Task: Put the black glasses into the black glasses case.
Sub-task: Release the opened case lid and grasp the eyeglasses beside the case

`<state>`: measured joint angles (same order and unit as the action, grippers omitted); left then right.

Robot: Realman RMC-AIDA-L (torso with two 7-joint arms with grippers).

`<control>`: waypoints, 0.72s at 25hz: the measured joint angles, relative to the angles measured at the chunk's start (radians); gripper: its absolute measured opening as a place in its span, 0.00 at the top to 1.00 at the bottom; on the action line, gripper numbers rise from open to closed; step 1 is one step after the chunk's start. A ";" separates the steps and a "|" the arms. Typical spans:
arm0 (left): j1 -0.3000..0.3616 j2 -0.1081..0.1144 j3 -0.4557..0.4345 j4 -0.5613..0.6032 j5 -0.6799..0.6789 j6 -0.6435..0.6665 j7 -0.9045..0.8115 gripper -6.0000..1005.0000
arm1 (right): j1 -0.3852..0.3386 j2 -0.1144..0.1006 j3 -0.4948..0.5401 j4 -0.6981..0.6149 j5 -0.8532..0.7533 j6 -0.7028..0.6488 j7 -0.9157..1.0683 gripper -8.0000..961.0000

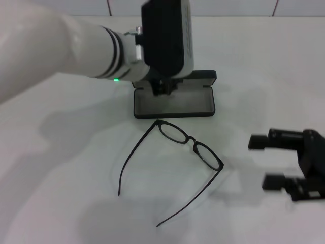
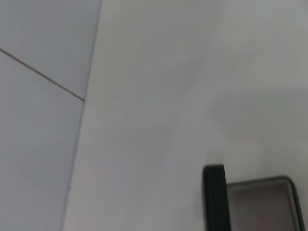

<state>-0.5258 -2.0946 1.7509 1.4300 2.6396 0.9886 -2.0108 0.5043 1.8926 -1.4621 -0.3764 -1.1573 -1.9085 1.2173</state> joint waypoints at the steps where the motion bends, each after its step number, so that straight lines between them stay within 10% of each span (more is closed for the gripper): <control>1: 0.021 0.000 -0.008 0.052 -0.007 0.023 -0.013 0.63 | -0.004 -0.004 0.009 -0.001 -0.001 0.029 0.012 0.22; 5: 0.137 0.001 -0.069 0.272 -0.126 0.034 -0.048 0.64 | 0.006 -0.037 0.016 -0.017 -0.015 0.095 0.061 0.22; 11: 0.331 0.006 -0.252 0.372 -0.658 -0.051 0.030 0.65 | 0.046 -0.077 0.017 -0.164 -0.203 0.204 0.269 0.22; 18: 0.493 0.004 -0.390 0.160 -1.182 0.191 0.330 0.67 | 0.064 -0.023 0.147 -0.462 -0.496 0.243 0.567 0.22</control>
<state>-0.0329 -2.0908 1.3609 1.5900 1.4579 1.1796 -1.6811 0.5686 1.8692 -1.3155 -0.8389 -1.6530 -1.6653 1.7841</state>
